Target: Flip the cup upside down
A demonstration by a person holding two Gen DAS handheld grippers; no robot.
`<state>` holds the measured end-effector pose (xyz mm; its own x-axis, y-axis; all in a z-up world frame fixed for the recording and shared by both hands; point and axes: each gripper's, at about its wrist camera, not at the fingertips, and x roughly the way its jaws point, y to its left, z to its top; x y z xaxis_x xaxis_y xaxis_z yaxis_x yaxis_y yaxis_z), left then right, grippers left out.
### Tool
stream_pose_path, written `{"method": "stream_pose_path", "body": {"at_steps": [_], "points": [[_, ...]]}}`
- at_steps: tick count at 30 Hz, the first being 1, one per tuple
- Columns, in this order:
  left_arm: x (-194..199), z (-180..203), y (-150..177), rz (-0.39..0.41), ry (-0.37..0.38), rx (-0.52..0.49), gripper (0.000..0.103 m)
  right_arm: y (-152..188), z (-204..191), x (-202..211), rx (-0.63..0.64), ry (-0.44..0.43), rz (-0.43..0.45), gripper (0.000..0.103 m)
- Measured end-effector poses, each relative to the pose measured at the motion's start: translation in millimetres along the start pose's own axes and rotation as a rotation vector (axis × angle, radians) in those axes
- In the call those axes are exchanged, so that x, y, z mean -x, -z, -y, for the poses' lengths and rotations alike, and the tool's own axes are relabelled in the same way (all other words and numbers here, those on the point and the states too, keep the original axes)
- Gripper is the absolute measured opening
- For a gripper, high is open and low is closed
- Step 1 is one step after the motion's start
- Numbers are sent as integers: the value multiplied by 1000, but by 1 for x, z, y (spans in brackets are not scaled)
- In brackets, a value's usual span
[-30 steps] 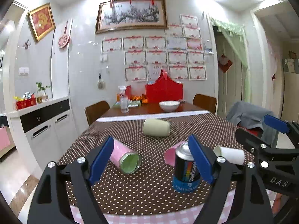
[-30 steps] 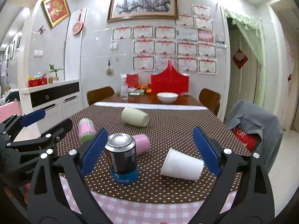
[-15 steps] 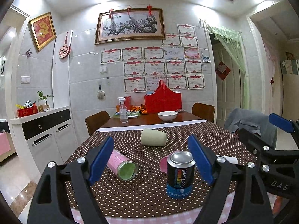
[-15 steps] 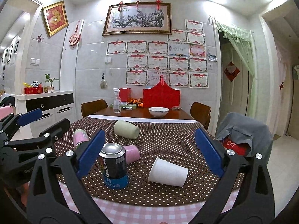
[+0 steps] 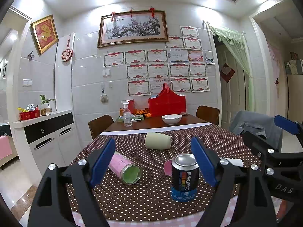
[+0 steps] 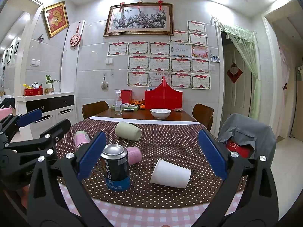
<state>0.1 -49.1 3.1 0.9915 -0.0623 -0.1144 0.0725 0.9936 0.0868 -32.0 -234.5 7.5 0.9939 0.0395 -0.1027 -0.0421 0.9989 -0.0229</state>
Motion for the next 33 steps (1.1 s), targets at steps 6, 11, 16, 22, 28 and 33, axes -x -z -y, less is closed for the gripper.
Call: {"method": "stream_pose_path", "body": {"at_steps": [6,11,16,22,28,33], "points": [[0,-4,2,1,-6,1,81,1,-2,2,-1,-3,-4,96],[1,-6,3,2,-11,-1,81,1,-3,2,0,-2,-6,96],[0,-7,3,2,-12,-2,81,2,-3,2,-1,-3,-8,96],[1,-6,3,2,-12,-2,81,2,-2,2,-1,-3,-7,96],[0,-7,3,0,-11,-2,81,2,-3,1,-1,-2,-10,96],[0,-7,4,-1,-12,-2,81,4,-4,0,-6,-3,-16,96]]}}
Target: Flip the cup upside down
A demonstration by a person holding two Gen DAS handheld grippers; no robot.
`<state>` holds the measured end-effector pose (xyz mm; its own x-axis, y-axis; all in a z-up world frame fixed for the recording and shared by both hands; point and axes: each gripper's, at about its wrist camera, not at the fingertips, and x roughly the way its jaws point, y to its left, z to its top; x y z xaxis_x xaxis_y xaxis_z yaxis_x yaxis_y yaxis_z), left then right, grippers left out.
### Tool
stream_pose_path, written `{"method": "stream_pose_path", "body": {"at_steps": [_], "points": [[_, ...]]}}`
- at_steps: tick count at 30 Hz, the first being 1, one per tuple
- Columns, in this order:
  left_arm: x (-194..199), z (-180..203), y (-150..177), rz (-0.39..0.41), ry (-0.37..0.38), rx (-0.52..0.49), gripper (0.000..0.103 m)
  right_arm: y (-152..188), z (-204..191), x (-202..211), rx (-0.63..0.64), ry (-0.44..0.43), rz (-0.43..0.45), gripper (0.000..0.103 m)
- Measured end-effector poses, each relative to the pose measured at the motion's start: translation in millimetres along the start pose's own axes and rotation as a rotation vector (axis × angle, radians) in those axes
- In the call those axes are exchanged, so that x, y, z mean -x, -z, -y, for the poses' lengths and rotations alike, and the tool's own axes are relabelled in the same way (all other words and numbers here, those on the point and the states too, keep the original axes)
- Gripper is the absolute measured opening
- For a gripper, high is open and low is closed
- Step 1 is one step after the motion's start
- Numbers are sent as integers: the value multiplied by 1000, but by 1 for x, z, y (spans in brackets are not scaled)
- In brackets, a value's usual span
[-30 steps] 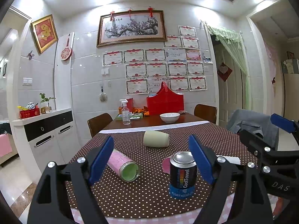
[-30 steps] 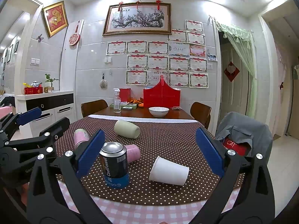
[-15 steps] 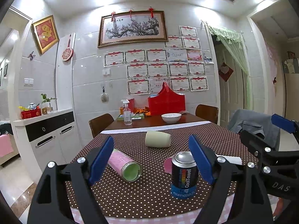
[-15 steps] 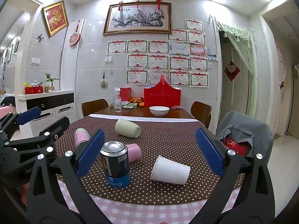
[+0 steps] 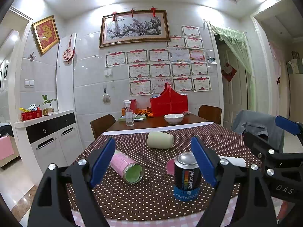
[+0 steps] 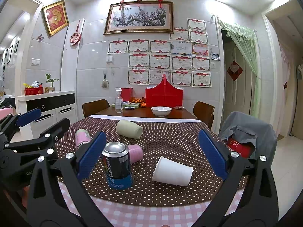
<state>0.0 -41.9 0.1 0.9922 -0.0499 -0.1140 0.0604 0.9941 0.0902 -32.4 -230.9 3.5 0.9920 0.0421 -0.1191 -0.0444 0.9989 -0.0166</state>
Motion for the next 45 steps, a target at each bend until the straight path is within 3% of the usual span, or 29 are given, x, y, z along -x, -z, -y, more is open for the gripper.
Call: {"method": "stream_pose_path", "body": {"at_steps": [45], "points": [[-4,-10,8,-24,-7,0,81,6,5,-6,2,2,-19,96]]}}
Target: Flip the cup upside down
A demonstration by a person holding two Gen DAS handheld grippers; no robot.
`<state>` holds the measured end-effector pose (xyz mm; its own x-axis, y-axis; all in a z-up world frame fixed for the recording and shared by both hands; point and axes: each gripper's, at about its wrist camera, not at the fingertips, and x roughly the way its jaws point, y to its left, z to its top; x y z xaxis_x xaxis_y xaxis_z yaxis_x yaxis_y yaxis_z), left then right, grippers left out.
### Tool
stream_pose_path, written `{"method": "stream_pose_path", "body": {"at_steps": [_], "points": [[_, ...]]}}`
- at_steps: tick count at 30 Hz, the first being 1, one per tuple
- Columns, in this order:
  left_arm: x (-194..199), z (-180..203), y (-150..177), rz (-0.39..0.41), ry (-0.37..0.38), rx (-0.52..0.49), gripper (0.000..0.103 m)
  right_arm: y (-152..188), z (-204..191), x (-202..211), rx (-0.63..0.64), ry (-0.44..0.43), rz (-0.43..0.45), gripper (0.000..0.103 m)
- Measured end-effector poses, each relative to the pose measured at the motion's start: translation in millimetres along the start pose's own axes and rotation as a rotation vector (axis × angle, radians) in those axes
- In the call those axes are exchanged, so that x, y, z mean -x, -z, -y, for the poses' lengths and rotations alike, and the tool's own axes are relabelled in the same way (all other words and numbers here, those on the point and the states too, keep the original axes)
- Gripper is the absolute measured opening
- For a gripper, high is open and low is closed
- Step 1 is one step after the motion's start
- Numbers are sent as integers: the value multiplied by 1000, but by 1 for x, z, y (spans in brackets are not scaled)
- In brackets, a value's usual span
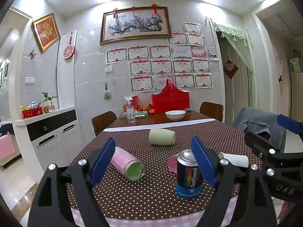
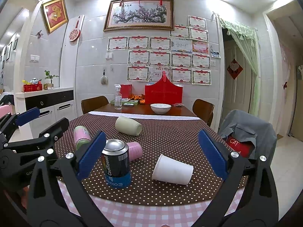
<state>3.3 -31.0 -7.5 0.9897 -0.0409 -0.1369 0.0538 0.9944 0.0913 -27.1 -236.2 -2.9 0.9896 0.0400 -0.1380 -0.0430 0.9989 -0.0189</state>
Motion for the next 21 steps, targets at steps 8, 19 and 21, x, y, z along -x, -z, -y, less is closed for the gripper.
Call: {"method": "stream_pose_path", "body": {"at_steps": [8,19,21], "points": [[-4,-2,4,-20,-9,-6,81,3,2,-5,4,6,-21,96],[-7,4,5,-35,-12,-6,81,3,3,-6,2,5,-36,96],[-7,4,5,-34,-13,-6,81,3,2,-6,3,6,-35,96]]}}
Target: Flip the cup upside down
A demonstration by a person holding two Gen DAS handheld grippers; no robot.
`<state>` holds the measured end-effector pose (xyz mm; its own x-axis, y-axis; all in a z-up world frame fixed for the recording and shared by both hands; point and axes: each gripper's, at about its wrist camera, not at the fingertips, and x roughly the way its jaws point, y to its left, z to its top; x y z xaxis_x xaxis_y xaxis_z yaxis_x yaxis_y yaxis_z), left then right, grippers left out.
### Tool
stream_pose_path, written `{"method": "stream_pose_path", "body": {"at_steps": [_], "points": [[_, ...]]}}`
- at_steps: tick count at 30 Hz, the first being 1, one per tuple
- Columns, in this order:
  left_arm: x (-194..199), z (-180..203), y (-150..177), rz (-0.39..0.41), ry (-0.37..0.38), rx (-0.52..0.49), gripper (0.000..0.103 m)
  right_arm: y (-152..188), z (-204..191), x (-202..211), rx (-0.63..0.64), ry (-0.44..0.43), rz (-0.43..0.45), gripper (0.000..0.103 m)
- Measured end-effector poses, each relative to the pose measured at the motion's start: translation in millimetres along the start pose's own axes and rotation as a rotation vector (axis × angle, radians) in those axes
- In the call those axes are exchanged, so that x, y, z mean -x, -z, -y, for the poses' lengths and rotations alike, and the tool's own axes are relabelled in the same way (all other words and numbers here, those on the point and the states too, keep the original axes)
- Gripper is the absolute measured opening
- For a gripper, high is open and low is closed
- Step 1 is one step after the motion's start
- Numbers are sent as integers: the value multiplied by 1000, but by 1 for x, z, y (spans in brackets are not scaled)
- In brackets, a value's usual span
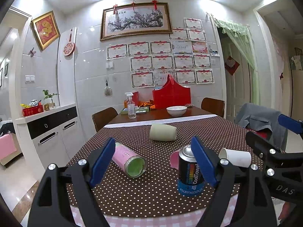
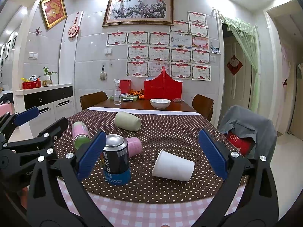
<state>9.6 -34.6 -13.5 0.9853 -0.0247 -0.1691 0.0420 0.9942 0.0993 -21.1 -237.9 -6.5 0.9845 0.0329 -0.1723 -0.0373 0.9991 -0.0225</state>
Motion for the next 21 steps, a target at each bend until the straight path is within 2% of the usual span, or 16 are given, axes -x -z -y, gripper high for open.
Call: {"method": "stream_pose_path", "body": {"at_steps": [21], "points": [[-4,3,-1,-24,-10,1,81,5,-1,-5,-5,-10,-28,96]]}}
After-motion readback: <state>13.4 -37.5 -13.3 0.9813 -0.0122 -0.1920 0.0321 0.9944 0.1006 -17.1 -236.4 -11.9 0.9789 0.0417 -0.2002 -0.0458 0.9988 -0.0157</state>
